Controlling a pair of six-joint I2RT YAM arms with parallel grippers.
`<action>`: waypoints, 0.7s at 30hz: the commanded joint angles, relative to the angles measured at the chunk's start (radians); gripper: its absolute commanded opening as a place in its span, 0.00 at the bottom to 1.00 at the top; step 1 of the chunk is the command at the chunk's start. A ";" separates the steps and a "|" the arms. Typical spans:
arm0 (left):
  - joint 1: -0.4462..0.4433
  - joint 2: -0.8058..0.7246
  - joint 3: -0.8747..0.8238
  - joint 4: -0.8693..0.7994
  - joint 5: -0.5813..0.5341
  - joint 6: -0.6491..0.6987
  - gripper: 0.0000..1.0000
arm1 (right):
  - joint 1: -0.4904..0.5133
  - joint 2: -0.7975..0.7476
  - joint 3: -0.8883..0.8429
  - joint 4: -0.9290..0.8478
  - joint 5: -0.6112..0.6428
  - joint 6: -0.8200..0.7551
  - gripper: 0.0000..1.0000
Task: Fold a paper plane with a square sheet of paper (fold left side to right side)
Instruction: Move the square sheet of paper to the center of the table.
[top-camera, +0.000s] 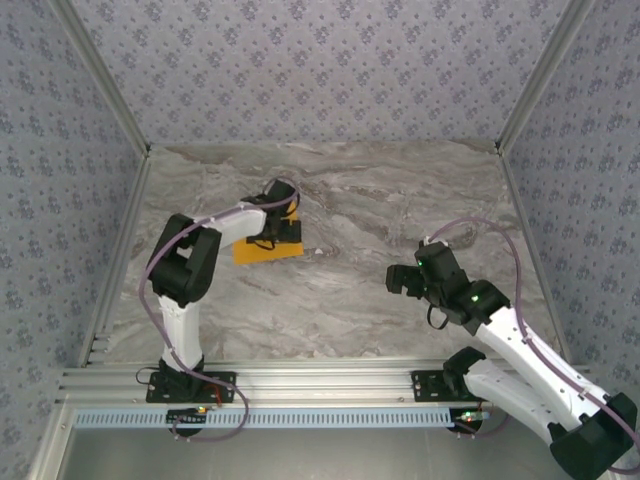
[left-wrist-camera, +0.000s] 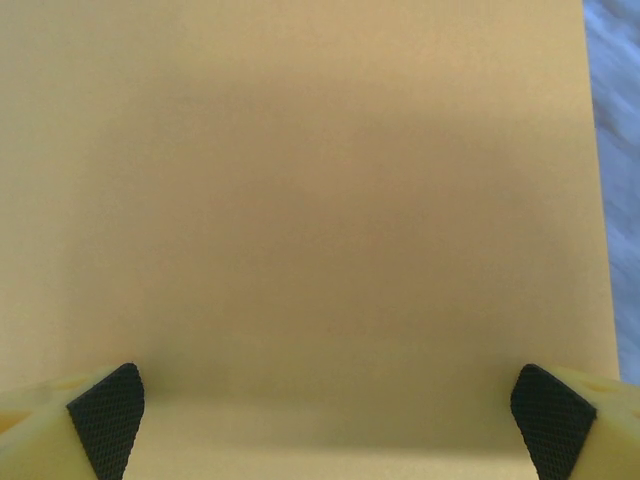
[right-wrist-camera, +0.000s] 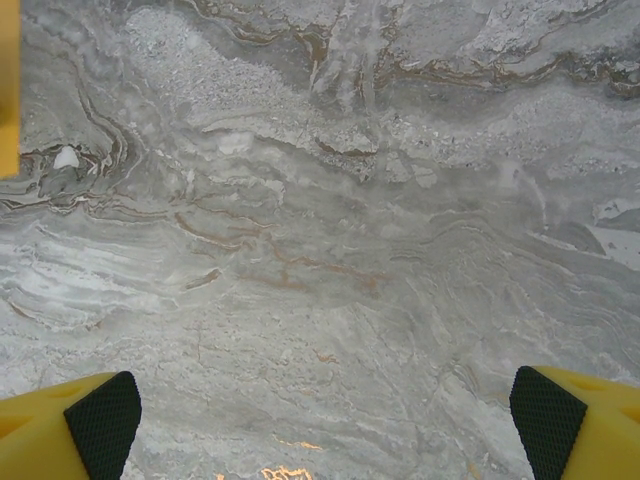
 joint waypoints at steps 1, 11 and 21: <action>-0.102 0.031 -0.077 -0.120 0.041 -0.053 0.98 | 0.009 -0.026 0.014 -0.032 0.029 0.025 1.00; -0.345 -0.003 -0.101 -0.089 0.102 -0.176 0.98 | 0.011 -0.051 -0.008 -0.028 0.050 0.037 1.00; -0.362 -0.112 -0.048 -0.100 0.102 -0.171 0.98 | 0.013 -0.045 -0.035 0.003 0.053 0.049 1.00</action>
